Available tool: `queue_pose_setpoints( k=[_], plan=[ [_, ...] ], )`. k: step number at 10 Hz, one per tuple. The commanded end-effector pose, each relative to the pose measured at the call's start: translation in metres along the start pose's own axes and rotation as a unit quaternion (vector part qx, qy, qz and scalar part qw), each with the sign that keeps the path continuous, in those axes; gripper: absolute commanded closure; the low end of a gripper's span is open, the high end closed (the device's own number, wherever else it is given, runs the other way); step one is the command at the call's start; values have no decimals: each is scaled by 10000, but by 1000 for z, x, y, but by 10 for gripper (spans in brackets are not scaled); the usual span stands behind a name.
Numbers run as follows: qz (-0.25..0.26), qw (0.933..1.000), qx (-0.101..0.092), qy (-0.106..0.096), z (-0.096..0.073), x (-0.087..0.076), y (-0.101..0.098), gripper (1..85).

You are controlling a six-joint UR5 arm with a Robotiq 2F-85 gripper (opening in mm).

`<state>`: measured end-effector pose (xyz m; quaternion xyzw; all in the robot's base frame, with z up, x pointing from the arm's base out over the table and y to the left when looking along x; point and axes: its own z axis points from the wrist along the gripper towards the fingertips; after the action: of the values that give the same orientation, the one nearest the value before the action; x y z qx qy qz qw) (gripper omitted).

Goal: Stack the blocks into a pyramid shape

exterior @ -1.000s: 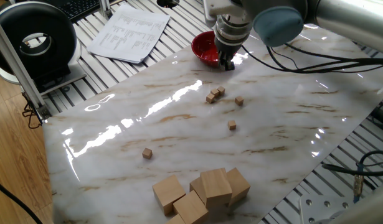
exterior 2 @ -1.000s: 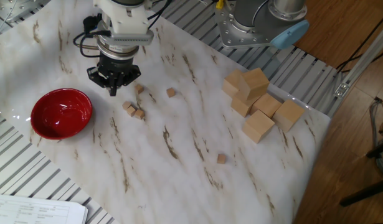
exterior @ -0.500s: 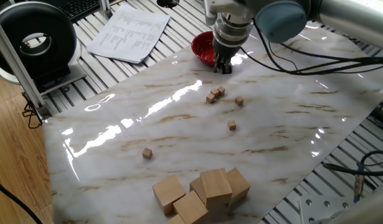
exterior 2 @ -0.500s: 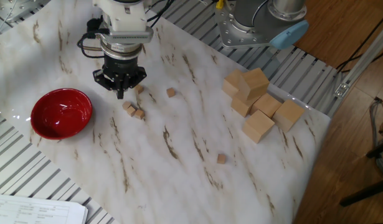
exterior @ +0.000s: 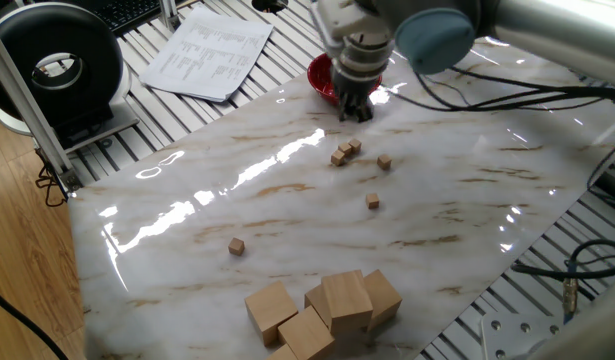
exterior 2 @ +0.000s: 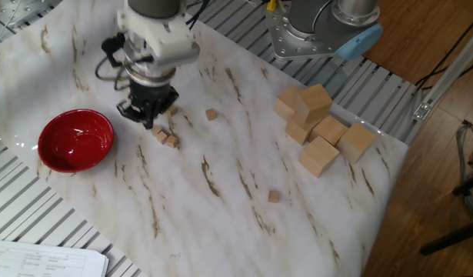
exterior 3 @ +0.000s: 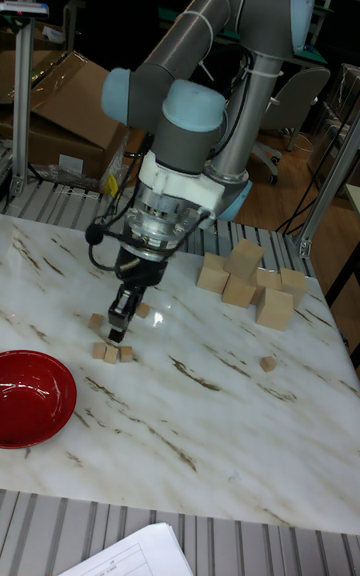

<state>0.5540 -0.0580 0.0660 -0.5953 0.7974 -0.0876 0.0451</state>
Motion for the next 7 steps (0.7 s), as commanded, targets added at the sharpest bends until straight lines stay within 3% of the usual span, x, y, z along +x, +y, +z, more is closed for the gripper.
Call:
queue_pose_setpoints(
  k=[1,3,4,5,6,7],
  plan=[
    [-30,9986,-517,-127,12,-33,32,847],
    [112,9978,-579,-318,19,-53,38,847],
    [178,9983,-463,-296,25,-55,29,847],
    [250,9982,-366,-412,27,-62,23,847],
    [91,9987,-317,-382,27,-62,20,847],
    [-208,9984,-210,-477,29,-69,14,847]
  ],
)
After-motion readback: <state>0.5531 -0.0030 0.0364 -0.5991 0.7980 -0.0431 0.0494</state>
